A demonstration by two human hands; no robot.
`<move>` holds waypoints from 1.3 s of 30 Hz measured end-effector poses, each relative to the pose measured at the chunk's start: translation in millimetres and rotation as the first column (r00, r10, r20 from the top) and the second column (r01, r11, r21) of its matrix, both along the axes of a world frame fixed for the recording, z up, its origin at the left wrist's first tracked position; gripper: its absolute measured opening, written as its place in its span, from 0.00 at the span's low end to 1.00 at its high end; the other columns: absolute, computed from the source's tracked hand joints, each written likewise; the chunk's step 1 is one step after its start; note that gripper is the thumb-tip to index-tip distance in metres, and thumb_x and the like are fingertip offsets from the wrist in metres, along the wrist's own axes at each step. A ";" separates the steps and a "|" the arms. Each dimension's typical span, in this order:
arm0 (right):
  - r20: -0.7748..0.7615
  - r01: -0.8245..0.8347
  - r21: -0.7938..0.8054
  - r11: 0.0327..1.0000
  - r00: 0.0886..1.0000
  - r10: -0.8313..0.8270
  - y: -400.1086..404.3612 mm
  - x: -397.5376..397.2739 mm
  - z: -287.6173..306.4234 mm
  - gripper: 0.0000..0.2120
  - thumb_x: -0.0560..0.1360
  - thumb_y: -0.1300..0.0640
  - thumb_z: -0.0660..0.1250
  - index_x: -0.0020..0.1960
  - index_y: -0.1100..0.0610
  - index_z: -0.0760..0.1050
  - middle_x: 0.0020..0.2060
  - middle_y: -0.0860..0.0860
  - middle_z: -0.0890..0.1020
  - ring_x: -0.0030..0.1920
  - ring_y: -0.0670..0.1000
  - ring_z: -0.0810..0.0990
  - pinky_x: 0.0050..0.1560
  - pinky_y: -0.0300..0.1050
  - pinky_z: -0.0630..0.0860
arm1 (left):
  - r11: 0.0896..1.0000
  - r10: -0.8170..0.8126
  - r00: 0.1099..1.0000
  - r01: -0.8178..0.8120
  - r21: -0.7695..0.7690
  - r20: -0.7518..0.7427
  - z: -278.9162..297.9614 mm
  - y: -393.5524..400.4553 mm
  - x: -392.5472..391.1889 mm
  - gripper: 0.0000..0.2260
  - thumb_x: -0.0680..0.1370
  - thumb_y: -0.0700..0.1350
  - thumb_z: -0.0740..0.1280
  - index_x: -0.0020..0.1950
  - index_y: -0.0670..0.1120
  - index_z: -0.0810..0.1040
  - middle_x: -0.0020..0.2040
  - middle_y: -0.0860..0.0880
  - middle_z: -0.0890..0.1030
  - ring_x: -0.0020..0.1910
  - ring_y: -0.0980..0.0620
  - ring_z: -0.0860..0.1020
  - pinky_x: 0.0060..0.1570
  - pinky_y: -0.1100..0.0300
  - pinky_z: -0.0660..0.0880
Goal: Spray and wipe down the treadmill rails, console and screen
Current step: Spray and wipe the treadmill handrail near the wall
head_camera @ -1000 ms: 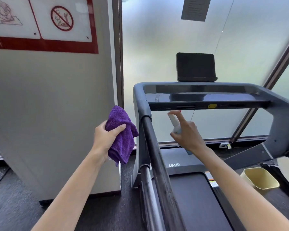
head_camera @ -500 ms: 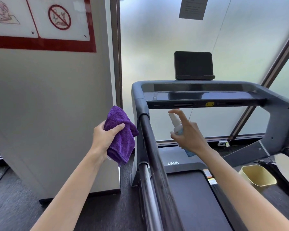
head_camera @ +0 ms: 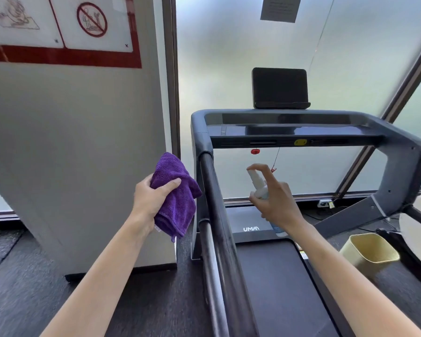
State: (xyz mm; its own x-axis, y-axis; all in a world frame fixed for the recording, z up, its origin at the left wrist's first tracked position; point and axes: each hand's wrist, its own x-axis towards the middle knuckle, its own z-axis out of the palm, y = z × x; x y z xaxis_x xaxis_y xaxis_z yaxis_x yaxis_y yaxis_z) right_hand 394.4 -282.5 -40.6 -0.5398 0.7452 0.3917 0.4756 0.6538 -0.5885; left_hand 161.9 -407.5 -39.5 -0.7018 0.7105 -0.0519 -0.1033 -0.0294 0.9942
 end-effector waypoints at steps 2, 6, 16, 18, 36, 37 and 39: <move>-0.023 0.004 0.005 1.000 1.000 -0.004 -4.5 3.7 0.7 0.27 0.73 0.69 0.66 0.68 0.53 0.67 0.28 0.50 0.75 0.25 0.50 0.74 0.32 0.56 0.81 | 1.000 0.006 1.000 -0.006 -0.001 0.008 -0.1 -5.5 4.6 0.11 0.70 0.44 0.77 0.50 0.47 0.80 0.46 0.48 0.84 0.43 0.49 0.84 0.39 0.58 0.79; -0.004 -0.007 -0.002 1.000 1.000 0.007 -12.9 14.3 2.4 0.28 0.74 0.68 0.66 0.69 0.50 0.64 0.28 0.52 0.74 0.24 0.50 0.75 0.29 0.52 0.80 | 1.000 0.013 1.000 -0.013 -0.003 0.001 0.3 -15.0 12.0 0.13 0.69 0.45 0.77 0.51 0.47 0.80 0.47 0.48 0.84 0.44 0.48 0.84 0.41 0.56 0.79; -0.055 -0.055 -0.049 0.997 0.997 0.052 -37.0 36.3 0.4 0.30 0.72 0.66 0.69 0.67 0.44 0.65 0.32 0.62 0.77 0.26 0.61 0.76 0.29 0.57 0.79 | 1.000 0.023 0.999 -0.022 0.008 -0.038 3.7 -35.0 33.5 0.10 0.70 0.45 0.77 0.48 0.50 0.80 0.45 0.50 0.84 0.43 0.52 0.84 0.39 0.60 0.79; -0.056 -0.066 -0.039 0.997 0.996 0.064 -46.1 41.6 -2.9 0.29 0.72 0.66 0.69 0.66 0.43 0.65 0.32 0.62 0.76 0.26 0.61 0.75 0.27 0.55 0.78 | 1.000 0.021 0.999 -0.021 0.008 -0.032 2.0 -40.7 35.8 0.11 0.70 0.45 0.77 0.49 0.50 0.80 0.46 0.49 0.84 0.44 0.51 0.84 0.41 0.59 0.80; -0.092 0.102 -0.068 0.992 0.990 -0.108 -128.8 69.6 -2.7 0.32 0.71 0.69 0.67 0.63 0.37 0.65 0.29 0.53 0.77 0.24 0.54 0.76 0.27 0.45 0.77 | 0.992 -0.125 0.991 0.125 -0.006 -0.041 -9.6 -77.2 40.7 0.11 0.69 0.46 0.77 0.49 0.48 0.81 0.45 0.49 0.85 0.42 0.52 0.83 0.39 0.59 0.78; -0.109 0.100 -0.073 0.992 0.988 -0.108 -135.4 74.0 -3.0 0.32 0.71 0.69 0.67 0.63 0.37 0.66 0.29 0.54 0.77 0.23 0.54 0.77 0.25 0.45 0.78 | 0.991 -0.135 0.990 0.135 -0.012 -0.043 -11.5 -79.9 42.1 0.10 0.70 0.46 0.77 0.48 0.48 0.81 0.44 0.49 0.85 0.42 0.51 0.83 0.39 0.59 0.78; -0.130 0.100 -0.101 0.990 0.985 -0.113 -147.4 81.8 -3.9 0.31 0.72 0.68 0.67 0.62 0.37 0.67 0.30 0.55 0.77 0.21 0.56 0.76 0.22 0.46 0.78 | 0.988 -0.156 0.987 0.156 -0.020 -0.029 -14.4 -84.7 46.1 0.10 0.70 0.46 0.77 0.48 0.48 0.81 0.44 0.50 0.85 0.42 0.51 0.84 0.38 0.60 0.78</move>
State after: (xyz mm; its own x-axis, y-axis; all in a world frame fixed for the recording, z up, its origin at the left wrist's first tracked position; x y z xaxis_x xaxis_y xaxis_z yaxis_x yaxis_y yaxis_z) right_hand 476.2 -429.9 -44.5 -0.4024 0.8324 0.3810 0.4511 0.5425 -0.7087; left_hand 208.0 -492.2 -53.9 -0.5840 0.8105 -0.0459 -0.0749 0.0025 0.9972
